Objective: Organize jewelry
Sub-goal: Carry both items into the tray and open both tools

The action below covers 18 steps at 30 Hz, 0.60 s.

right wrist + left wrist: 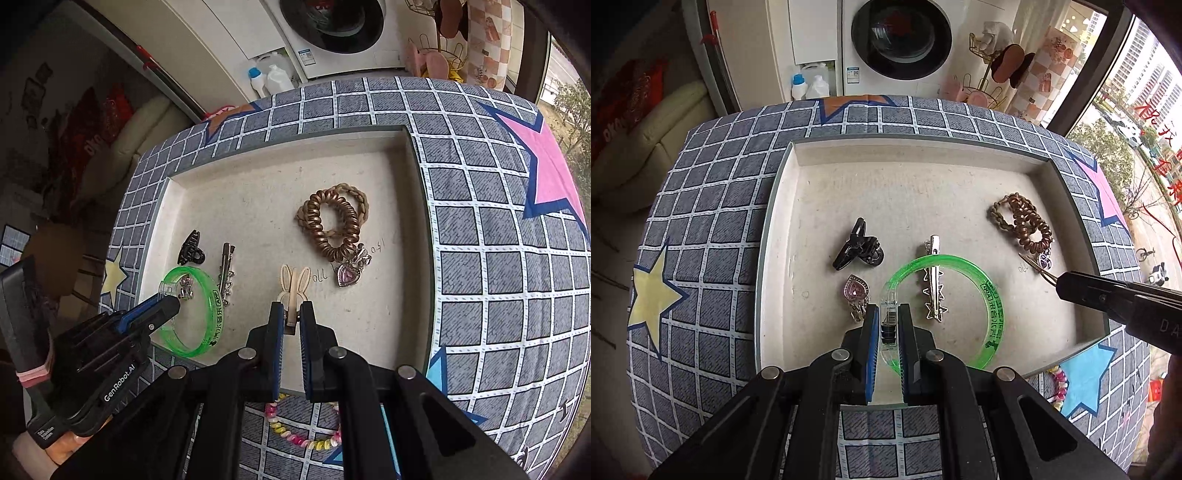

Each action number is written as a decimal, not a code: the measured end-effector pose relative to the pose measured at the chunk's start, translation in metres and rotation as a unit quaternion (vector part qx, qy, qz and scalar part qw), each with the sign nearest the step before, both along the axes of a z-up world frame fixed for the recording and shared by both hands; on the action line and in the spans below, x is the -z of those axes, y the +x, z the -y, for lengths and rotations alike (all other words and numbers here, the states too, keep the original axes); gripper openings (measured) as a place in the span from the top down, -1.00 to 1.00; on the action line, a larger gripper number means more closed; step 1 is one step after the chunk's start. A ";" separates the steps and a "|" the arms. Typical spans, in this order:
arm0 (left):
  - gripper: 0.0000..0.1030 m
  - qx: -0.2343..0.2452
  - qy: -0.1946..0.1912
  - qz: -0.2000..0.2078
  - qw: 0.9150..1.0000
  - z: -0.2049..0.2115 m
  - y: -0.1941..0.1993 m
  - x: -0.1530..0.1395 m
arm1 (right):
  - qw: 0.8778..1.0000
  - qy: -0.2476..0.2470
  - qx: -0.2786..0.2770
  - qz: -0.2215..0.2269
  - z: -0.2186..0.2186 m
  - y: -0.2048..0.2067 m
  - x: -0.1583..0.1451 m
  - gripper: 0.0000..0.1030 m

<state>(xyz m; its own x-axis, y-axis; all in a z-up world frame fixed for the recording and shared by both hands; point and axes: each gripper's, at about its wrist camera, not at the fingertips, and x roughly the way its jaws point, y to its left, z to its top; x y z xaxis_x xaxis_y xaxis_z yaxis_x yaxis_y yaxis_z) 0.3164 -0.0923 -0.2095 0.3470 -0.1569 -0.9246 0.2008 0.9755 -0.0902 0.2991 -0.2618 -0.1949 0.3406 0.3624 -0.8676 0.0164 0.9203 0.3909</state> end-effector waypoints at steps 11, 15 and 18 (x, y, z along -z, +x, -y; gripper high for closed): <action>0.57 -0.007 0.017 -0.005 1.000 0.012 0.022 0.017 | 1.000 -0.028 0.004 -0.011 0.011 0.029 0.026 0.82; 0.57 -0.005 0.030 -0.005 1.000 0.017 0.023 0.021 | 0.999 -0.037 0.002 -0.010 0.015 0.033 0.028 0.82; 0.57 -0.007 0.038 -0.003 0.999 0.019 0.023 0.024 | 0.999 -0.037 -0.002 -0.010 0.014 0.035 0.029 0.82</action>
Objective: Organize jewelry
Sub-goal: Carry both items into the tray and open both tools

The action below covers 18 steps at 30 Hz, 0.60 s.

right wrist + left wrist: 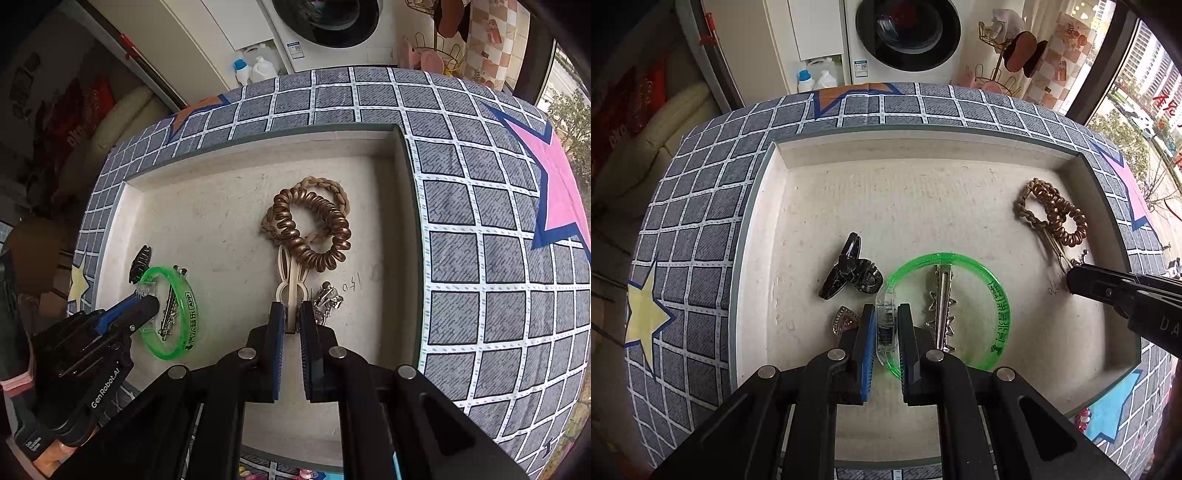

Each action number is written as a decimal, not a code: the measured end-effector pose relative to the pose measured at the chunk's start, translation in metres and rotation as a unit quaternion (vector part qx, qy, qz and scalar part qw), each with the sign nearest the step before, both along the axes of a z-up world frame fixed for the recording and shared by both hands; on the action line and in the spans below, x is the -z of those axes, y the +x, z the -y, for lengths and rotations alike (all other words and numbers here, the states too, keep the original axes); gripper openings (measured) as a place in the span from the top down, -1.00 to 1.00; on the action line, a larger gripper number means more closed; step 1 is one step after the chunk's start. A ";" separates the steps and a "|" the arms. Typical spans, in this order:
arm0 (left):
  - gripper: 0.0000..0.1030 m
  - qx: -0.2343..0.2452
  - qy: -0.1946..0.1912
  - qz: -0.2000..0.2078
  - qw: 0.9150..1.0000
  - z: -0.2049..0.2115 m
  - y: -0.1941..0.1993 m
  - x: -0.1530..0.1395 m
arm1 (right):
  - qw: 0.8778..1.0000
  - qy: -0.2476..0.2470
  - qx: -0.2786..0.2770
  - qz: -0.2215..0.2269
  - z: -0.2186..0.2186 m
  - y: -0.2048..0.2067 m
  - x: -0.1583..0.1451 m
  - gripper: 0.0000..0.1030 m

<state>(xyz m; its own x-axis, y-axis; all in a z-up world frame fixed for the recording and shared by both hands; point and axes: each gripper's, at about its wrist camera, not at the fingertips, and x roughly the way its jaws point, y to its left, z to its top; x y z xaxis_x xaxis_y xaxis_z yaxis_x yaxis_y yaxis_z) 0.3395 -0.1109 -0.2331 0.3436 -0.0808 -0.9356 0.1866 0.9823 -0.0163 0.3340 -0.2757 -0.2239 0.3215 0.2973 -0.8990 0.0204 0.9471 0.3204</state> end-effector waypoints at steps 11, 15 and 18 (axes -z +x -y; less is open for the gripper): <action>0.57 0.010 0.037 0.016 0.999 0.005 -0.005 -0.008 | 1.000 0.010 0.000 -0.006 -0.007 0.001 0.002 0.81; 0.56 0.009 0.038 0.020 0.999 0.004 -0.009 -0.014 | 0.999 0.036 0.011 -0.006 -0.002 -0.002 -0.003 0.73; 0.56 0.008 0.034 0.024 0.999 0.002 -0.011 -0.019 | 0.999 0.050 0.018 -0.005 0.001 -0.005 -0.008 0.43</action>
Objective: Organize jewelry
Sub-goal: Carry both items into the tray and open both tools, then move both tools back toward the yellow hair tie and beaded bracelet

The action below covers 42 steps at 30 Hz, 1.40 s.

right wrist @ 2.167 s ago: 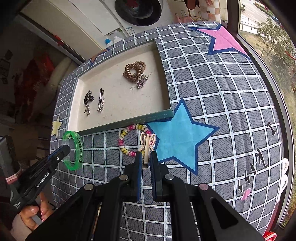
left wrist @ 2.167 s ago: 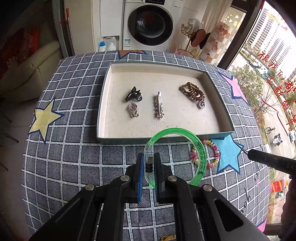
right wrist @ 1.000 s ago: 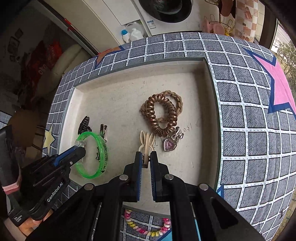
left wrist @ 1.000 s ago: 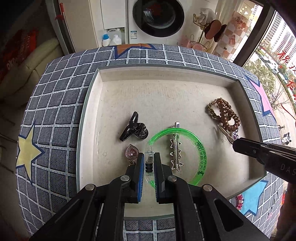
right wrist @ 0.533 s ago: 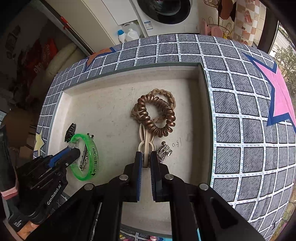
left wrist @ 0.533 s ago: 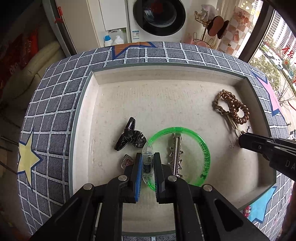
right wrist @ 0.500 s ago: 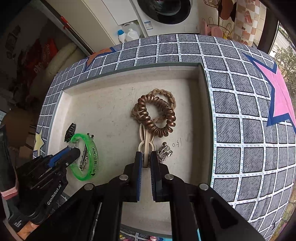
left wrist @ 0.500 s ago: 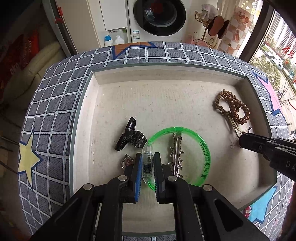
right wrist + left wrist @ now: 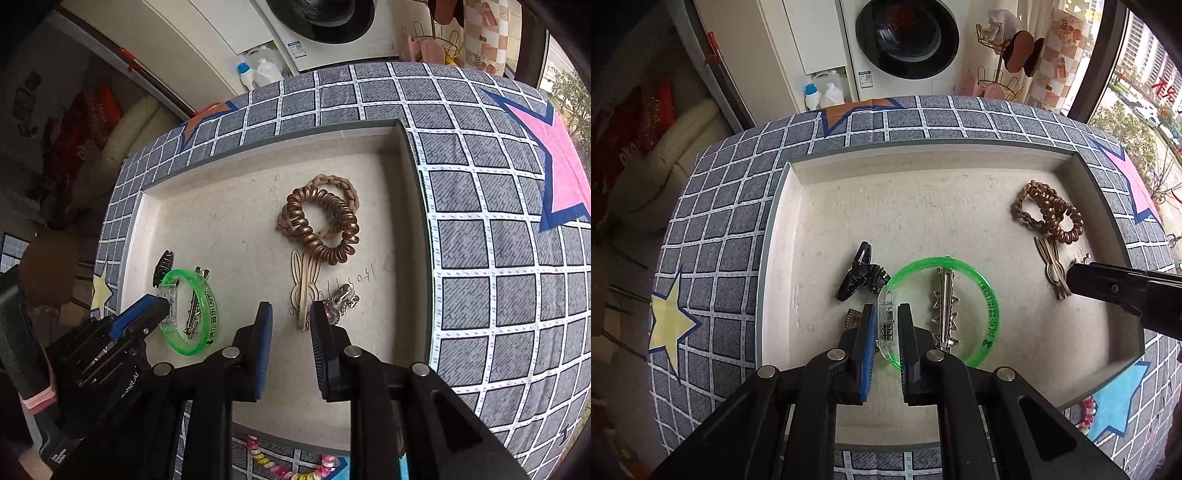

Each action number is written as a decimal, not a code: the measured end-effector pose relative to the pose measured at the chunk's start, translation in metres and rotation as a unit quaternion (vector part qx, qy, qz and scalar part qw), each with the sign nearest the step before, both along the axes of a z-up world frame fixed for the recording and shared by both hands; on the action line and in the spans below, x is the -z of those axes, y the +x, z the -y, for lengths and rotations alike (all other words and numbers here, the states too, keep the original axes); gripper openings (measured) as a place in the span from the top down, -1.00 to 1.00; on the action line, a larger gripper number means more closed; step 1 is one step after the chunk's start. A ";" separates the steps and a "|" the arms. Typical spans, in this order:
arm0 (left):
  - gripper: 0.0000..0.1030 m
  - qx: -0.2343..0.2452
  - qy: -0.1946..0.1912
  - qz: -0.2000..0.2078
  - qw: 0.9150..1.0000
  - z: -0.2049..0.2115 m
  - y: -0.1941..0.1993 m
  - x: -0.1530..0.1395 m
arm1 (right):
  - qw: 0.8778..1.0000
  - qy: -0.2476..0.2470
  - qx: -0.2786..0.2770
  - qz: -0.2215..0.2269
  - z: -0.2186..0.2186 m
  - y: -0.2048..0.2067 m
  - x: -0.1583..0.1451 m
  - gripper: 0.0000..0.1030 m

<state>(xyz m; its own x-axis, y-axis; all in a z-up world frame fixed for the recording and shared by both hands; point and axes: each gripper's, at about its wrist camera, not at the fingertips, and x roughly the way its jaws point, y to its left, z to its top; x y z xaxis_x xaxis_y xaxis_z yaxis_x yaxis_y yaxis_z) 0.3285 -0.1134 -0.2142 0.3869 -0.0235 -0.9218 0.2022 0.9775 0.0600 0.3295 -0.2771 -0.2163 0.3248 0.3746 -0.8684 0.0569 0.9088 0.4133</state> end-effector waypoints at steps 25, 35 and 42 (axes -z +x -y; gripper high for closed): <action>-1.00 -0.027 -0.026 0.036 0.999 -0.048 -0.086 -0.053 | 0.998 0.042 0.040 0.017 0.004 -0.093 -0.042 -0.23; -1.00 -0.013 -0.015 0.012 1.000 -0.064 -0.144 -0.050 | 0.998 0.031 0.048 0.010 -0.002 -0.143 -0.044 -0.60; -1.00 -0.001 -0.007 -0.004 1.000 -0.074 -0.179 -0.043 | 0.998 0.019 0.059 0.002 -0.004 -0.175 -0.040 -0.60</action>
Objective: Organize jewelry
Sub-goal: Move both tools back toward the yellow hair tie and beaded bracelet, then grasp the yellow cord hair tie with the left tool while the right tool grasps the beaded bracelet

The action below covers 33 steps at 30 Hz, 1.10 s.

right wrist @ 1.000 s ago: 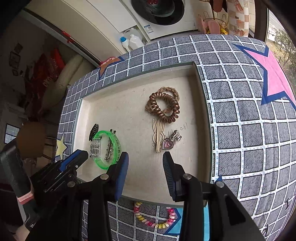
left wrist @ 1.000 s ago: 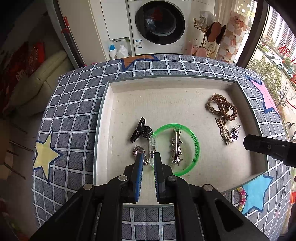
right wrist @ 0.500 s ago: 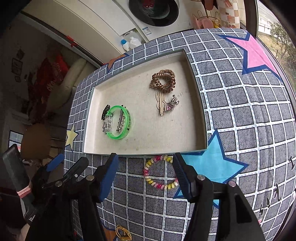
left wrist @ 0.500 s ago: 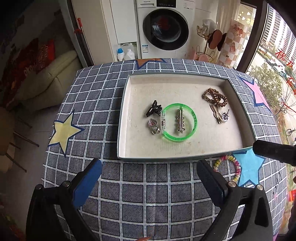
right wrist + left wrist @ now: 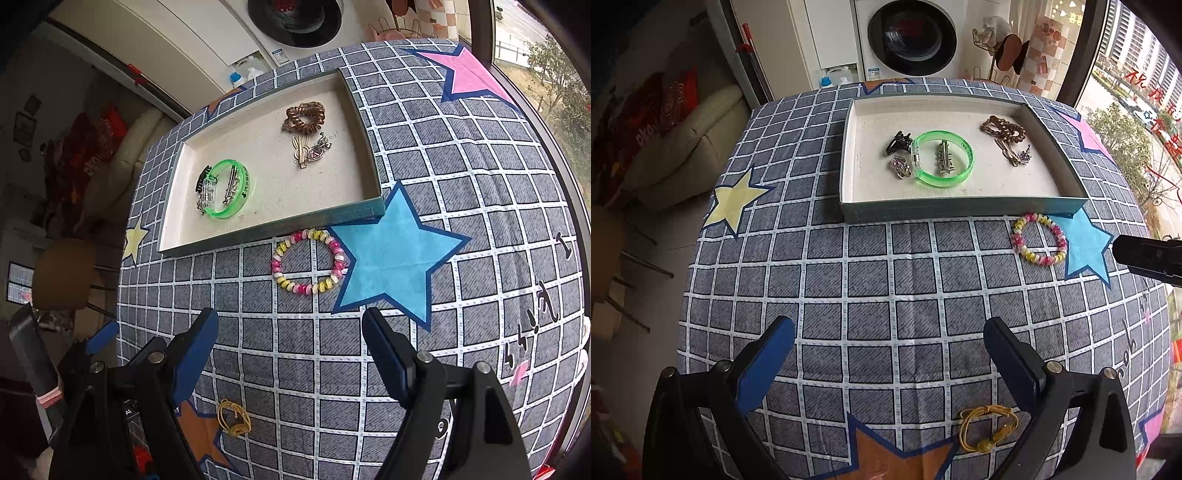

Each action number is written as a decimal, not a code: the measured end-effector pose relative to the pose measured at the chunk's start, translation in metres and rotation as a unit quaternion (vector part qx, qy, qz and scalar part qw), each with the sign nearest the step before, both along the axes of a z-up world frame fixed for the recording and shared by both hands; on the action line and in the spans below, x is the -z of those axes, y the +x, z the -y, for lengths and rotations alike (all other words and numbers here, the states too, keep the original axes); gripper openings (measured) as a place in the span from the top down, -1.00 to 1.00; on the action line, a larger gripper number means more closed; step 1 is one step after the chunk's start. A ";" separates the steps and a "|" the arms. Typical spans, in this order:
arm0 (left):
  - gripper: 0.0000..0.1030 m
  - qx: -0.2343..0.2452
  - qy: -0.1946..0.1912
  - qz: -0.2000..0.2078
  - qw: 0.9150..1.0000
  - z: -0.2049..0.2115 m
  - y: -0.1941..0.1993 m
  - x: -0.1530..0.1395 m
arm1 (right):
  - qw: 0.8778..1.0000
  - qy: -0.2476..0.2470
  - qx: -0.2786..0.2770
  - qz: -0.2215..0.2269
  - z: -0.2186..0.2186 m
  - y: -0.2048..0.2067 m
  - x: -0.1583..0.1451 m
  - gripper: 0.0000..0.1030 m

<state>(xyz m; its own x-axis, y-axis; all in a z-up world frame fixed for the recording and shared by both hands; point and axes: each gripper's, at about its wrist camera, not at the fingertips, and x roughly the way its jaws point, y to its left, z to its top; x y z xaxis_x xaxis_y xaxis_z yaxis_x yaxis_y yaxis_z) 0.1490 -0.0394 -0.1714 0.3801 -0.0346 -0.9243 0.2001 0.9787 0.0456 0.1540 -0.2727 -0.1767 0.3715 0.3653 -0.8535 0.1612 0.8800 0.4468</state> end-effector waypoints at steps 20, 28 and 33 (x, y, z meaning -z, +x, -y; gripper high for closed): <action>-1.00 0.080 0.001 -0.051 0.995 0.013 -0.077 0.034 | 0.999 -0.002 0.008 -0.049 -0.004 -0.057 0.027 -1.00; -1.00 0.110 0.004 -0.061 0.992 0.029 -0.088 0.049 | 0.997 -0.016 0.016 -0.076 -0.001 -0.070 0.038 -0.99; -1.00 0.118 0.006 -0.063 0.991 0.035 -0.090 0.057 | 0.996 -0.031 0.018 -0.084 -0.001 -0.072 0.041 -0.99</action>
